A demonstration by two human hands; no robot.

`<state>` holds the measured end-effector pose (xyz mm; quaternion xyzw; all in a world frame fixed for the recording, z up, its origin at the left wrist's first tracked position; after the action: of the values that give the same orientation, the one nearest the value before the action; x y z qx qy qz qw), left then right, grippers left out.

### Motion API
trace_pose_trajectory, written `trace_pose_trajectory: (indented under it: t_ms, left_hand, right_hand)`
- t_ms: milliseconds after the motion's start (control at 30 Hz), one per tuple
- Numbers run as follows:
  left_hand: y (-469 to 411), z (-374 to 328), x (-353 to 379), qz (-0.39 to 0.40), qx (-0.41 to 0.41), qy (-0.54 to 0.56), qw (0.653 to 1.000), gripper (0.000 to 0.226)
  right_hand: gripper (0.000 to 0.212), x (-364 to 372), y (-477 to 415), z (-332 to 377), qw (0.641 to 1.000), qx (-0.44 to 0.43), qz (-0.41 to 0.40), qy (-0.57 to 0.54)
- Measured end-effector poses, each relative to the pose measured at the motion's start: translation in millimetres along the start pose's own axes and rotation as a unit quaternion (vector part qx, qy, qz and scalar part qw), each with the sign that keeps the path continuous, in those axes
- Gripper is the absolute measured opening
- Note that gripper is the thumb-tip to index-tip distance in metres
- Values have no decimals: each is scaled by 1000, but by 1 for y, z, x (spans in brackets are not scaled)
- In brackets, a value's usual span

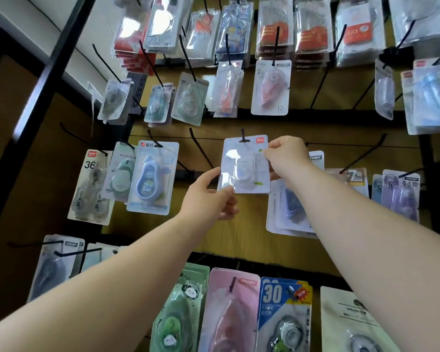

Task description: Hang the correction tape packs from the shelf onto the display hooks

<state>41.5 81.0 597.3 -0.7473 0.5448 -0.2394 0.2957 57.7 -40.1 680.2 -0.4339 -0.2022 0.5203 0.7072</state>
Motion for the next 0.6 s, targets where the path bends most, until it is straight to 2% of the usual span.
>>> trace_pose_trajectory:
  t_ms: [133, 200, 267, 367, 433, 500, 600]
  left_hand:
    - [-6, 7, 2, 0, -14, 4, 1000, 53]
    - [-11, 11, 3, -6, -19, 10, 1000, 53]
    - [-16, 15, 4, -3, -21, -17, 1000, 56]
    - [-16, 25, 2, 20, -21, -79, 996, 59]
    - [-10, 33, -2, 11, 3, -174, 985, 56]
    - [2, 42, -9, 11, 43, -248, 968, 45]
    - [27, 56, -16, 83, 50, -257, 962, 25]
  right_hand:
    - [23, 4, 6, -5, 999, 17, 28, -35]
    - [43, 9, 14, -12, 993, 38, 87, -66]
    - [58, 14, 20, -20, 989, 34, 138, -48]
    - [61, 20, 14, -31, 992, 12, 124, -34]
    - [59, 24, 9, -34, 994, 4, 108, 3]
    - [59, 29, 7, -39, 995, 7, 98, 30]
    - [59, 38, 4, -48, 994, 14, 80, 66]
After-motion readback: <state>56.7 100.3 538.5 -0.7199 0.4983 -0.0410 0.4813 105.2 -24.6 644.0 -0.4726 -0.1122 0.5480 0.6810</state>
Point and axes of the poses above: each hand's wrist, its own y-axis away from the middle knuckle, its own x-axis out of the palm, z = x × y, the point moved 1 cm from there along -y, towards the middle knuckle, and after that the axes turned 7 degrees about -y, right-handed, at the moved point
